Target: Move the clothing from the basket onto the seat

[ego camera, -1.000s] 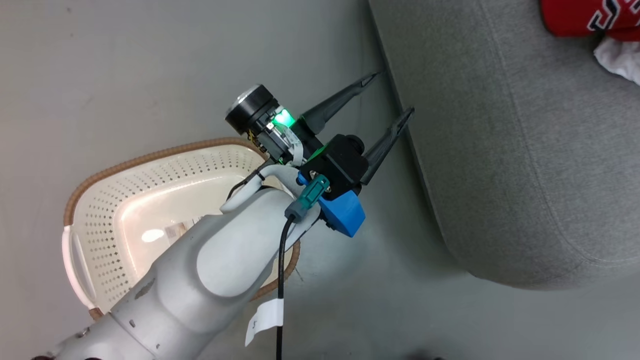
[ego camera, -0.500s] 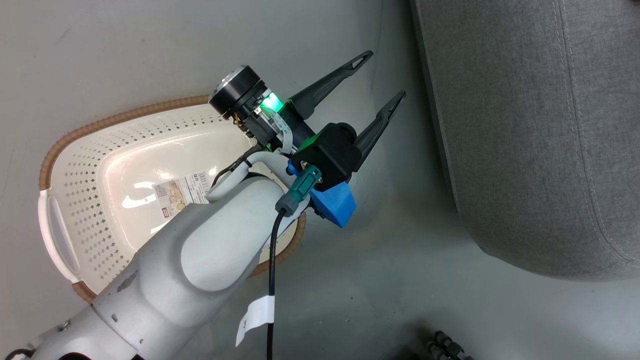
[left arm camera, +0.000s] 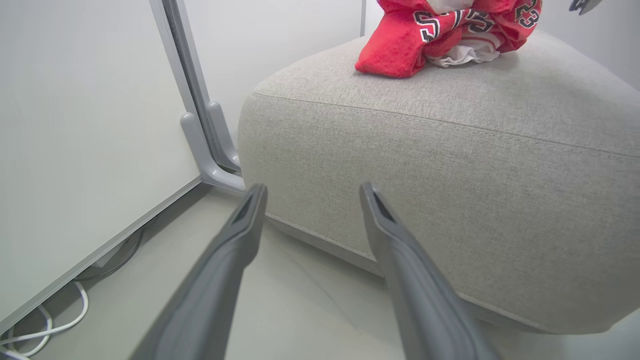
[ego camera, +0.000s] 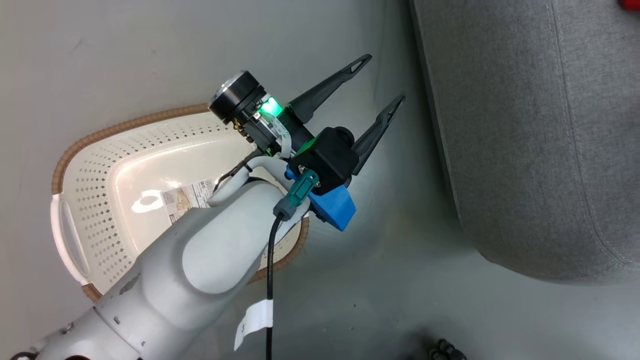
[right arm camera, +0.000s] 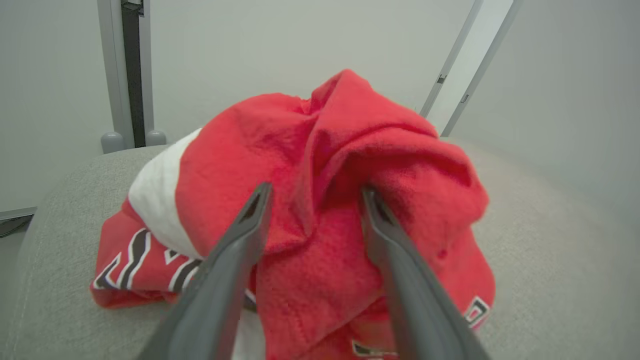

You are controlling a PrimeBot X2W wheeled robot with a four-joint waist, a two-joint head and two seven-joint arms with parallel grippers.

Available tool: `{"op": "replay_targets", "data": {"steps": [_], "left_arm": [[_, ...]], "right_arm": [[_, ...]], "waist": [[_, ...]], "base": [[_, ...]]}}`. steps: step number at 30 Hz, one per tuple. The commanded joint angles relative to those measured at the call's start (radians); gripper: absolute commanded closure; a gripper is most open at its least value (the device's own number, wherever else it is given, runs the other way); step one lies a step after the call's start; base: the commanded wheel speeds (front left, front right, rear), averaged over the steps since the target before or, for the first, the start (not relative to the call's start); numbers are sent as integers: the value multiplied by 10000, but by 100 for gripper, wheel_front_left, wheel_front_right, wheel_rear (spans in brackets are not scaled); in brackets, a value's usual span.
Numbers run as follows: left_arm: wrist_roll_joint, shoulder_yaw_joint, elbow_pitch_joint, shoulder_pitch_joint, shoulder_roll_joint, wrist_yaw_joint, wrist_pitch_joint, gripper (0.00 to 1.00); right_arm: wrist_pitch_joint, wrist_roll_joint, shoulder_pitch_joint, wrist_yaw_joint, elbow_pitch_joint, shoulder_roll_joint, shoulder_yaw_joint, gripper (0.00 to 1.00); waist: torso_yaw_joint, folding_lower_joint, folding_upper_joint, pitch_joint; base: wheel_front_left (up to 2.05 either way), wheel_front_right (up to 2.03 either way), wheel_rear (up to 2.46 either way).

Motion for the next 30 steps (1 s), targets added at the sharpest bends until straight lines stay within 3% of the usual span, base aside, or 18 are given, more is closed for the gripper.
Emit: {"op": "replay_targets", "data": {"steps": [1, 5, 10, 21, 30], "left_arm": [[-68, 14, 31, 106, -88, 86, -104, 0], [-248, 64, 232, 340, -324, 136, -308, 0], [-541, 438, 421, 780, -490, 331, -448, 0], [-706, 2667, -910, 2697, -177, 958, -460, 0], [-433, 4867, -1584, 4347, -158, 1008, -464, 0]], "right_arm": [[-4, -62, 279, -1, -219, 72, -65, 0], [-4, -396, 1224, -1, -1173, 473, -310, 0], [-5, -636, 2412, -1, -2473, 809, 89, 0], [-4, -60, 3982, -1, -4006, 1254, 2668, 0], [-4, 184, 4601, -1, -4134, 1494, 4422, 0]], "waist": [[38, -1, 0, -254], [187, -1, 0, -909], [448, -1, 0, -1870], [1228, -1, 0, -3818], [2080, -1, 0, -4964]], "base": [[0, 0, 0], [0, 0, 0], [0, 0, 0], [0, 0, 0], [0, 0, 0]]}}
